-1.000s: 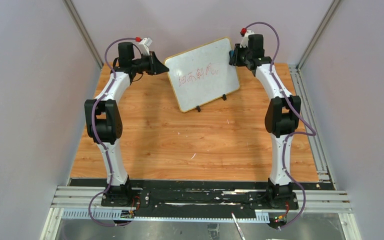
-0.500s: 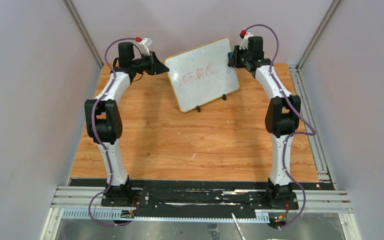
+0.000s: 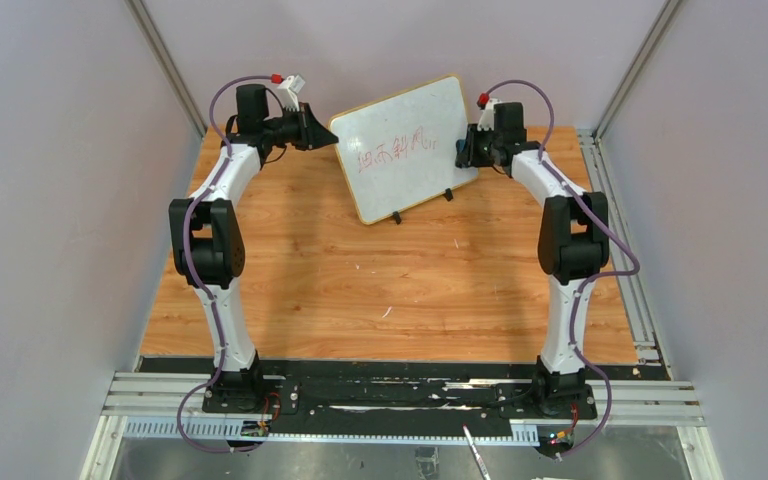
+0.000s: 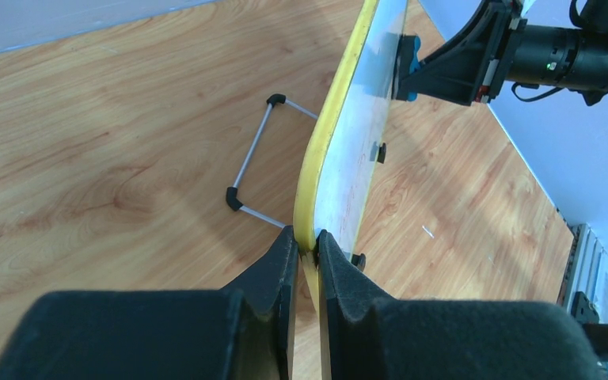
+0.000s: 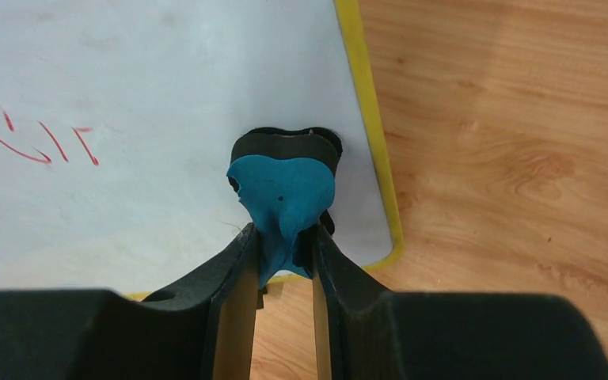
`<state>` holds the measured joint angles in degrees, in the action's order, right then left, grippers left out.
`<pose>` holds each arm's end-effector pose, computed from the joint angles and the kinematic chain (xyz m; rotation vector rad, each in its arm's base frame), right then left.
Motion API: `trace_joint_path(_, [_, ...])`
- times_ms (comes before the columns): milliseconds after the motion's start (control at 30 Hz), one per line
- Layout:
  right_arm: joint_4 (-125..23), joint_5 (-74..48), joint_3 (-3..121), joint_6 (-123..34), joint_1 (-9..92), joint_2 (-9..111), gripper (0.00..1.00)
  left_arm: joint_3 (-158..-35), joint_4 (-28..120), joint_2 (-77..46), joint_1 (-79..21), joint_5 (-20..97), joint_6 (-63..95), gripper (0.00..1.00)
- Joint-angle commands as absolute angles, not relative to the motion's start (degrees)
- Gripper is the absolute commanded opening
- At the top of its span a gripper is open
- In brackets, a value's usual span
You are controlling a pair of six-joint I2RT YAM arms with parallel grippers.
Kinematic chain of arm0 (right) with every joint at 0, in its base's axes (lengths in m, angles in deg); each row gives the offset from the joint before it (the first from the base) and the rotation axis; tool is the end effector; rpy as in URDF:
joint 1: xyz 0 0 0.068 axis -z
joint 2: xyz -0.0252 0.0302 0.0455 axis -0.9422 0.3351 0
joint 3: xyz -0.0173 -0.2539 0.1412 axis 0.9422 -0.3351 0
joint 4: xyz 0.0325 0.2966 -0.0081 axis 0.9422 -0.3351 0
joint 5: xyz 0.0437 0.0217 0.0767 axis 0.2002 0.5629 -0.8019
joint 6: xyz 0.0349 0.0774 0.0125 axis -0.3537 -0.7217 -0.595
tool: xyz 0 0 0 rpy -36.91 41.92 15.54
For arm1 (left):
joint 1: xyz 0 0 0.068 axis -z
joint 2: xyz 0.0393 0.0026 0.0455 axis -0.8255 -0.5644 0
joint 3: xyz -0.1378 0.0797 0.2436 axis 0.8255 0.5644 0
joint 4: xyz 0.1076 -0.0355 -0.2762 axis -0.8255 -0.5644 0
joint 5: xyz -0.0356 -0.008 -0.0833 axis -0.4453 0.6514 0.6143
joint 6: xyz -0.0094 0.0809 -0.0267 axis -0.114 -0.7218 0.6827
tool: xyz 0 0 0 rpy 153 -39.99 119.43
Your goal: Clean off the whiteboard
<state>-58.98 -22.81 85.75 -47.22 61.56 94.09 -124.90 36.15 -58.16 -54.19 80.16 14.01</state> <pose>0.5796 0.1134 0.2233 -0.1734 2.1127 0.5145 0.5500 -0.0718 0.2859 0.4256 1.9250 -0.9945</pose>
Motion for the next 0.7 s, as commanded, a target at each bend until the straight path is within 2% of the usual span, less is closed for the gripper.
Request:
trace_joint_path(0, [-58.09, -23.61, 82.38, -46.51, 60.80, 91.01, 0.01, -125.06, 33.92, -58.28, -53.97, 79.28, 12.21, 0.00])
trace_joint_path(167, [-58.51, -23.77, 84.66, -46.38, 60.81, 91.69, 0.00, -125.07, 33.71, -58.33, -53.97, 79.32, 12.12, 0.00])
trace_joint_path(667, [-65.75, -24.29, 107.78, -47.55, 60.66, 102.05, 0.01, -124.84, 32.54, -57.71, -53.97, 79.55, 10.74, 0.00])
